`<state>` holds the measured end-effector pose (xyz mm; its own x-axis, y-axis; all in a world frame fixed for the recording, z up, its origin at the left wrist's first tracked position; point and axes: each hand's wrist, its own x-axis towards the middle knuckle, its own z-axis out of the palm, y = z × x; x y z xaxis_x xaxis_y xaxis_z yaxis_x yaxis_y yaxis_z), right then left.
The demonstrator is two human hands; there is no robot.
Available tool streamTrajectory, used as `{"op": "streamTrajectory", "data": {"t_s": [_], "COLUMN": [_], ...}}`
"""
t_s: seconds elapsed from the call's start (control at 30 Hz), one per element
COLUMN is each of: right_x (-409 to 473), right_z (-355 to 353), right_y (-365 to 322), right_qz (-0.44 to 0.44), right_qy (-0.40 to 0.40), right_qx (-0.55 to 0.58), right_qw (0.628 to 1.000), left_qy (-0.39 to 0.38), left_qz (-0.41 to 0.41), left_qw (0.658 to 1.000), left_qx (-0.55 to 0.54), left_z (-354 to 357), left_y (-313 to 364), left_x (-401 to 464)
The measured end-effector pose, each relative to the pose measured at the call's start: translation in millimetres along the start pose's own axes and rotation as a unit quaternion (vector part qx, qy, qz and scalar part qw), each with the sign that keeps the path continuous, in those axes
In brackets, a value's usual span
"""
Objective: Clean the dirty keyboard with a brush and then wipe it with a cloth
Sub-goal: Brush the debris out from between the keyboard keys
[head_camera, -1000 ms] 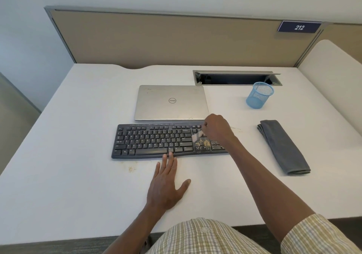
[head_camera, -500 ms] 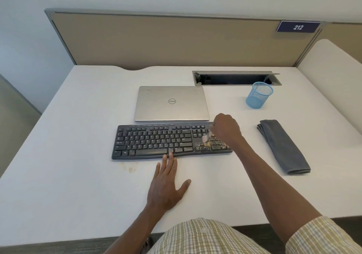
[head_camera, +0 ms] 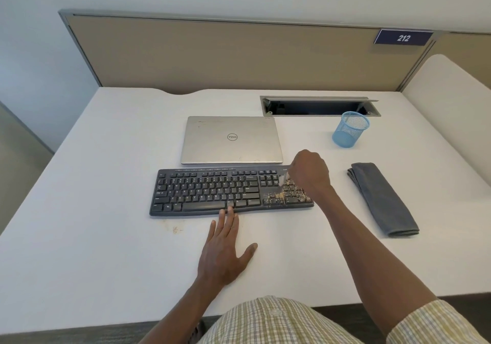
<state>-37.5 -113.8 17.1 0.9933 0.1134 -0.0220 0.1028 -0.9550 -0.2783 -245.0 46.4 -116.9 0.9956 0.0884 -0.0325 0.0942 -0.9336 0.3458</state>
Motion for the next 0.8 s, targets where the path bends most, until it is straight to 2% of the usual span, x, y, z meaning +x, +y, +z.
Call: {"op": "streamTrajectory", "data": {"t_s": [0.07,0.23,0.53,0.8], "right_x": [2,-6,-9,-6], "right_z": [2,10,12,5], "right_y": [-2,10,6,16], "right_qz": [-0.003,-0.021,-0.014,0.002], "right_qy": [0.009,-0.029,-0.053,-0.013], "right_qx": [0.002,-0.027,0.032,-0.002], "right_qw": [1.000,0.999,0.998,1.000], "left_qy": [0.001,0.001,-0.005,-0.003], "left_qz": [0.002,0.002,-0.001,0.000], "left_qw": [1.000,1.000,1.000,1.000], "left_qx": [0.000,0.000,0.002,-0.002], "left_z": [0,0,-1,-1], "left_y": [0,0,0,0], "left_x": [0,-1,-1,0]}}
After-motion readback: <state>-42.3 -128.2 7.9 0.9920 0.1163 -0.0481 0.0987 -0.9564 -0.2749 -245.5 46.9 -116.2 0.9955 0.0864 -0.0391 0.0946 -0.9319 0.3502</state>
